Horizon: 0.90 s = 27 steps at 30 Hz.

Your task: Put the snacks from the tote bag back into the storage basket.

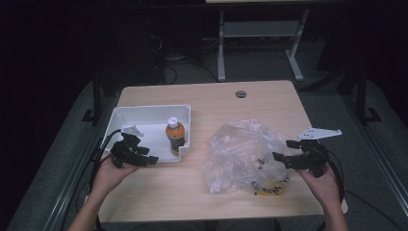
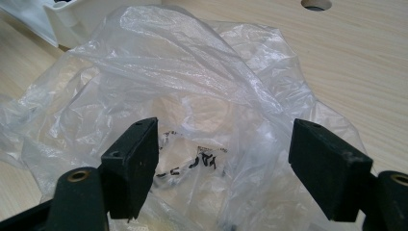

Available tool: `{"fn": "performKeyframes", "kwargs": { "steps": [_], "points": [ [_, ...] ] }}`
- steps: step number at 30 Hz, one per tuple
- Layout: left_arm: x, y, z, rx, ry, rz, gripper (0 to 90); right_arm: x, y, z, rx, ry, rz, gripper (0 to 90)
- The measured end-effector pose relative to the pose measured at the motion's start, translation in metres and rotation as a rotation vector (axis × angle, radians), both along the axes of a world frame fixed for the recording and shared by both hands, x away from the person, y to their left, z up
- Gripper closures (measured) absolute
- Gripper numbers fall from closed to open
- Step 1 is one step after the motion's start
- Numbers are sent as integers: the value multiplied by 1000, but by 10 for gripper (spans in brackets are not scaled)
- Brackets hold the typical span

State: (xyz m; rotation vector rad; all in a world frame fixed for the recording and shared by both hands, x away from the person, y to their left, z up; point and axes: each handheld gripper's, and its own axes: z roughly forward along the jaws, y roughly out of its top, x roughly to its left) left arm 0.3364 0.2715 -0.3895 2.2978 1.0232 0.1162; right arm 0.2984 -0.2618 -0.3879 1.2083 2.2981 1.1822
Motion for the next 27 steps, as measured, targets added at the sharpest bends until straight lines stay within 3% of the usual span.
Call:
{"fn": "performKeyframes", "kwargs": {
  "steps": [8, 15, 27],
  "points": [
    [-7, 4, -4, 8, -18, 13, 401, -1, 0, 0, 2, 5, -3, 255],
    [-15, 7, -11, -35, -17, 30, 386, -1, 0, 0, -3, 0, 0, 255],
    [-23, 10, -20, -49, -25, 53, 371, -2, 2, -2, -6, 6, 3, 254]
  ]
}}
